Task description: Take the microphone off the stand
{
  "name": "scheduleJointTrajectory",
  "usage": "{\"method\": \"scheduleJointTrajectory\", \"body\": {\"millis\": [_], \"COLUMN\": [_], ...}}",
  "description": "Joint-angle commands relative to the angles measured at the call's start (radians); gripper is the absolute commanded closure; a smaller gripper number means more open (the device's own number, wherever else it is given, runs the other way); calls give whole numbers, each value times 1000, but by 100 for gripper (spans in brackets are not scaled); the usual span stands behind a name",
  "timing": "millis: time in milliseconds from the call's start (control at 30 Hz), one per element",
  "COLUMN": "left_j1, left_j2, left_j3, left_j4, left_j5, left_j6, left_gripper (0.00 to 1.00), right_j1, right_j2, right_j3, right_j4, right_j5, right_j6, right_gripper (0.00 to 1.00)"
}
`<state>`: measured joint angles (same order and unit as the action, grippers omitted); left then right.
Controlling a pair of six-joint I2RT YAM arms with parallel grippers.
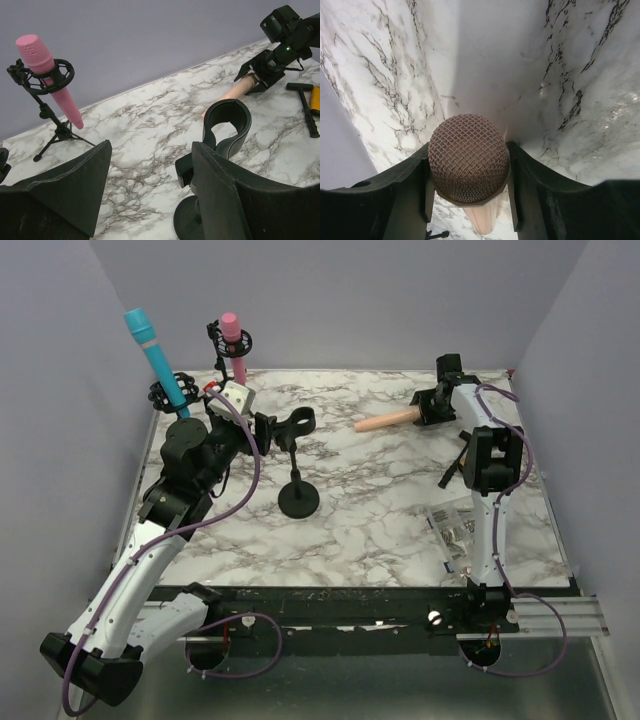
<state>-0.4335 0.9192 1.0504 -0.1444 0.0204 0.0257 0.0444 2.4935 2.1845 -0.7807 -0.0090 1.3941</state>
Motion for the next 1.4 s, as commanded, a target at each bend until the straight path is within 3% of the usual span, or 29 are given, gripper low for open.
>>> {"method": "scheduleJointTrajectory", "body": {"millis": [0, 200, 500, 900, 1100, 1367], "left_j1": [9, 12, 19, 22, 27, 32], "left_j2": [-8, -11, -17, -13, -14, -36], "left_j3": [-11, -9, -14, -12, -11, -16], "left_j4": [31, 31, 36, 34, 33, 40], "left_j5": [33, 36, 43, 56, 59, 83], "left_j6": [-15, -17, -20, -19, -20, -19], "left_gripper": [34, 34, 34, 34, 34, 30], "right_j1": [-5, -5, -5, -5, -3, -4], "right_j2": [46, 34, 36, 49, 42, -106], "right_j3": [-90, -159, -185, -211, -189, -391], "right_j4": [-6, 66, 92, 124, 97, 260], "right_j5": [55, 51, 58, 24, 15, -110], "right_j6": [7, -18, -47, -61, -102, -241], "right_gripper": [74, 50, 32, 26, 13, 0]}}
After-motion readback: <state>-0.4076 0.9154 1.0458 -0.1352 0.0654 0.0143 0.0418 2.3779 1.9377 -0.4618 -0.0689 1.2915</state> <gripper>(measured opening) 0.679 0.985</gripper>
